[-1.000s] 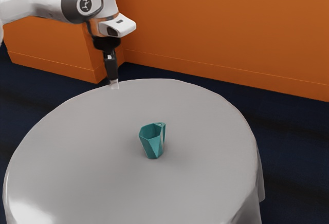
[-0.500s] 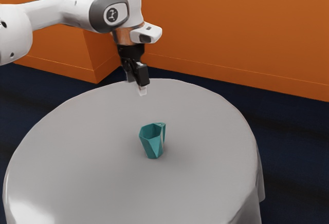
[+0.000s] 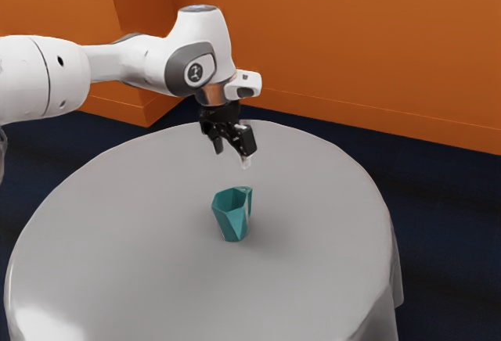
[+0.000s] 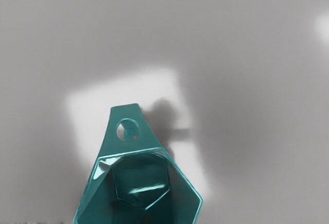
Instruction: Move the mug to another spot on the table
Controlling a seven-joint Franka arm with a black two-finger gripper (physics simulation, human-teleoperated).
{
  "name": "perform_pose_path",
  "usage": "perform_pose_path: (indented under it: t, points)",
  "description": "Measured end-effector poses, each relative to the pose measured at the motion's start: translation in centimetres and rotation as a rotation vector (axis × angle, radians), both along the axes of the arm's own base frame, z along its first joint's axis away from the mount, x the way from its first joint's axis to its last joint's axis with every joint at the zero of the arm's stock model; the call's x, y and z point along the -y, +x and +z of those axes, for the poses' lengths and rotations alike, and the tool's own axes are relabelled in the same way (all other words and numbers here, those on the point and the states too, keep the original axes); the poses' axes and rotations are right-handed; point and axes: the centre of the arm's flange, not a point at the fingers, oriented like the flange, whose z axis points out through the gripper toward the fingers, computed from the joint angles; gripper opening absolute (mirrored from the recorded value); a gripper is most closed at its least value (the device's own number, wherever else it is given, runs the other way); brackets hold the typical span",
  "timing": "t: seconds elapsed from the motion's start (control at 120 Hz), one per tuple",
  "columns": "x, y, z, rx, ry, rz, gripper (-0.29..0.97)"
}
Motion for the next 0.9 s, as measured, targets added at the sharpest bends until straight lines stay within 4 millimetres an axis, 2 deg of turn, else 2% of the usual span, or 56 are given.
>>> perform_pose_path:
  t: [0.183, 0.442, 0.625, 0.75, 0.9]
  points:
    - [0.1, -0.2, -3.4, -0.035, 0.004, 0.049, 0.68]
    - [-0.1, 1.1, -8.4, -0.042, 0.027, 0.093, 0.68]
    - [-0.1, 1.6, -9.5, -0.028, 0.028, 0.116, 0.55]
    - [-1.1, 2.7, -10.4, -0.021, 0.031, 0.143, 0.51]
    - [-1.3, 3.6, -11.7, -0.023, 0.032, 0.157, 0.49]
